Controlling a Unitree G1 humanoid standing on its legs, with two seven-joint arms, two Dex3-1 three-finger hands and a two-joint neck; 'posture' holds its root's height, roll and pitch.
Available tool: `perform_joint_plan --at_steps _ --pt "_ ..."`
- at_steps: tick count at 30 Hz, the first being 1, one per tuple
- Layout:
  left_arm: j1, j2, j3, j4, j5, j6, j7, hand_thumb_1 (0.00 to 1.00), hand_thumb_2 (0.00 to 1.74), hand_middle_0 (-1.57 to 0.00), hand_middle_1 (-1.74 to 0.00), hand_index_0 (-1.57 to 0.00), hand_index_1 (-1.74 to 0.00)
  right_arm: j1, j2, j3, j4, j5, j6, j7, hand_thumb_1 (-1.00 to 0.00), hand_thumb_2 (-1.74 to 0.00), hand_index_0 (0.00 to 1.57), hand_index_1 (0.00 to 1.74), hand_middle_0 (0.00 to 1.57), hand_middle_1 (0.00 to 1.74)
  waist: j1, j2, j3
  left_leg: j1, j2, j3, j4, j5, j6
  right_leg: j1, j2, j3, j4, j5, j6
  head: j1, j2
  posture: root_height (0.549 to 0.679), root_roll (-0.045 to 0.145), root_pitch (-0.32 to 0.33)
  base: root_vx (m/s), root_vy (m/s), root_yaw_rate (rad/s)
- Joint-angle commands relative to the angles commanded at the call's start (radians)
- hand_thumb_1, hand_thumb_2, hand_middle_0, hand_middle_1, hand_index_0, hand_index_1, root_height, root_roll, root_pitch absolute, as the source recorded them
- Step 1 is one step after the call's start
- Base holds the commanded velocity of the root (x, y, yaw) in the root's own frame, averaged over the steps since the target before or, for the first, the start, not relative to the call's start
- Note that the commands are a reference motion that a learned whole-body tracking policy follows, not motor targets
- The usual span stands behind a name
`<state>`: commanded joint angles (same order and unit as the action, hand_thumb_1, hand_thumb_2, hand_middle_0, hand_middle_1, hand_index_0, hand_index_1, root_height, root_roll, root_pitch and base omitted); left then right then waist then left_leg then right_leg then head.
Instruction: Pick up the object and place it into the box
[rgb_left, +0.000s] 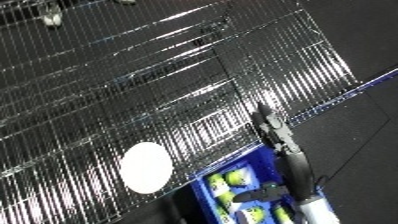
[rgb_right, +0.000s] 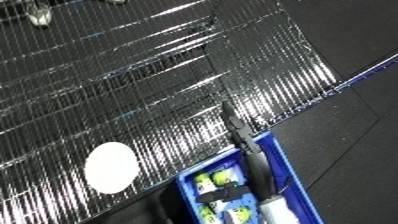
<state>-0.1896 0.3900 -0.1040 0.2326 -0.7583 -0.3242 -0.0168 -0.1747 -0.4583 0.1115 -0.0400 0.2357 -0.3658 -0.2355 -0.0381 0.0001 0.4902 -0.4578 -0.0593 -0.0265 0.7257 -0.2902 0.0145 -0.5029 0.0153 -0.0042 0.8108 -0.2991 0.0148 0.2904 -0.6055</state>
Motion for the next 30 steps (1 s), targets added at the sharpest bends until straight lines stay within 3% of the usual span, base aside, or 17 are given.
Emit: perform_joint_plan --at_steps 4,7,11,19,24,30 --pt "0.006 0.003 -0.004 -0.002 0.005 0.017 -0.011 1.0 1.74 -1.57 -1.74 -1.57 -1.74 -0.022 0.002 0.029 0.008 -0.002 0.037 0.028 0.0 0.0 0.0 0.0 0.0 0.0 0.028 -0.007 -0.002 -0.006 -0.002 -0.01 0.014 0.003 -0.001 0.004 -0.002 -0.015 0.021 -0.012 -0.0003 -0.061 -0.041 0.63 0.063 0.014 0.083 -0.045 0.271" --pt "0.014 0.007 -0.012 -0.006 0.007 0.031 -0.021 1.0 1.74 -1.57 -1.74 -1.57 -1.74 -0.032 0.004 0.055 0.021 -0.008 0.062 0.047 0.0 0.0 0.0 0.0 0.0 0.0 0.048 -0.01 -0.002 -0.001 -0.005 -0.017 0.023 0.004 -0.0027 0.015 -0.0117 -0.026 0.038 -0.023 -0.0008 -0.122 -0.109 0.628 0.062 0.004 0.113 -0.026 0.346" --pt "0.021 0.012 -0.019 -0.007 0.011 0.044 -0.038 1.0 1.74 -1.57 -1.74 -1.57 -1.74 -0.041 0.006 0.081 0.037 -0.017 0.078 0.056 0.0 0.0 0.0 0.0 0.0 0.0 0.064 -0.013 0.001 0.007 -0.009 -0.021 0.033 0.002 -0.0035 0.026 -0.024 -0.037 0.052 -0.032 0.0003 -0.127 -0.117 0.628 0.062 -0.008 0.07 -0.017 0.224" --pt "0.022 0.012 -0.018 -0.007 0.012 0.044 -0.04 1.0 1.74 -1.57 -1.74 -1.57 -1.74 -0.043 0.007 0.084 0.04 -0.018 0.077 0.055 0.0 0.0 0.0 0.0 0.0 0.0 0.064 -0.014 0.002 0.008 -0.01 -0.022 0.035 0.001 -0.0034 0.027 -0.0253 -0.038 0.053 -0.033 0.0004 -0.127 -0.117 0.627 0.062 -0.009 0.002 0.0 0.008" --pt "0.025 0.016 -0.029 -0.002 0.015 0.048 -0.053 1.0 1.74 -1.57 -1.74 -1.57 -1.74 -0.049 -0.001 0.108 0.052 -0.019 0.095 0.068 0.0 0.0 0.0 0.0 0.0 0.0 0.079 -0.016 0.002 0.012 -0.012 -0.022 0.048 -0.003 -0.0021 0.029 -0.0313 -0.046 0.069 -0.038 -0.0004 -0.115 -0.18 0.626 0.062 -0.019 0.069 0.002 0.141" --pt "0.032 0.025 -0.052 -0.018 0.023 0.055 -0.057 1.0 1.74 -1.57 -1.74 -1.57 -1.74 -0.099 0.007 0.141 0.115 -0.002 0.113 0.077 0.0 0.0 0.0 0.0 0.0 0.0 0.099 0.002 0.025 -0.018 -0.029 -0.017 0.094 -0.012 0.0022 -0.016 -0.0382 -0.052 0.122 -0.037 -0.0015 -0.036 -0.158 0.616 0.06 -0.031 0.059 0.042 0.195"
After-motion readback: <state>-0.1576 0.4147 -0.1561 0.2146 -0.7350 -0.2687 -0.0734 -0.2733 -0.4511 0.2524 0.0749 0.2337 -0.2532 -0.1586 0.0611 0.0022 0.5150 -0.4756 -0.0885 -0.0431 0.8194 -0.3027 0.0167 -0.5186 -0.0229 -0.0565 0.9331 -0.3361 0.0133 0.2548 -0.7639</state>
